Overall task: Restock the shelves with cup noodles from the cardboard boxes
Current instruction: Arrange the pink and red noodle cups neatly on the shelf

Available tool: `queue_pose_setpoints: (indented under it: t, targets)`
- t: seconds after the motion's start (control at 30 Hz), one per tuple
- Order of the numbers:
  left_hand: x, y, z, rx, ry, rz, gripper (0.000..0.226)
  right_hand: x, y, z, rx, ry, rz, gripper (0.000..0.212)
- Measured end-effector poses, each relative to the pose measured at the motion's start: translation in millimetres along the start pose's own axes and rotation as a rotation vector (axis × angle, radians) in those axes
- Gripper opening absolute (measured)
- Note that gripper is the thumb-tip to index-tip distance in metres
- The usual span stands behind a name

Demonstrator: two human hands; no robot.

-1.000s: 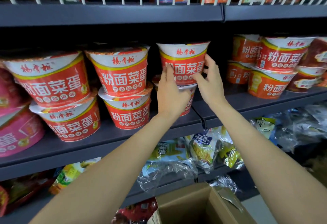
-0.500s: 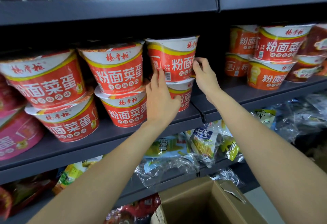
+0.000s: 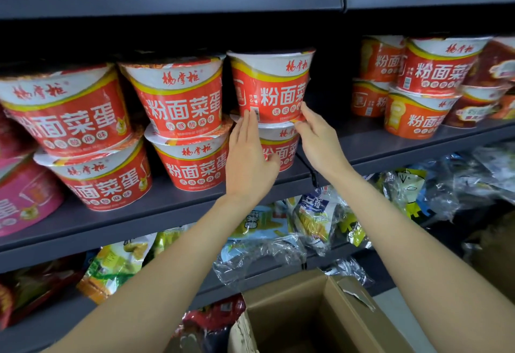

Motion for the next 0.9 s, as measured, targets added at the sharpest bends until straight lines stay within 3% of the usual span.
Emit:
queue_pose_setpoints:
  t: [0.37, 0.53, 0.9]
  targets:
    - [-2, 1, 1, 0.015, 0.032, 0.014, 0.070, 13, -2, -13, 0.012, -0.065, 0.091, 0.049]
    - [-9, 0, -6, -0.021, 0.049, -0.007, 0.072, 5, -3, -2, 0.123, 0.042, 0.265, 0.054]
    - [-15, -4, -12, -0.154, 0.050, -0.132, 0.078, -20, -2, 5, 0.373, -0.003, 0.620, 0.043]
Point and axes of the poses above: each hand's wrist, its own z-axis away from the middle knuckle, its own y-axis out of the back of the hand, x = y × z, the point moved 10 cm from there along -z, towards the middle knuckle, and after that the axes turned 10 degrees about z, right-handed, at the moved point
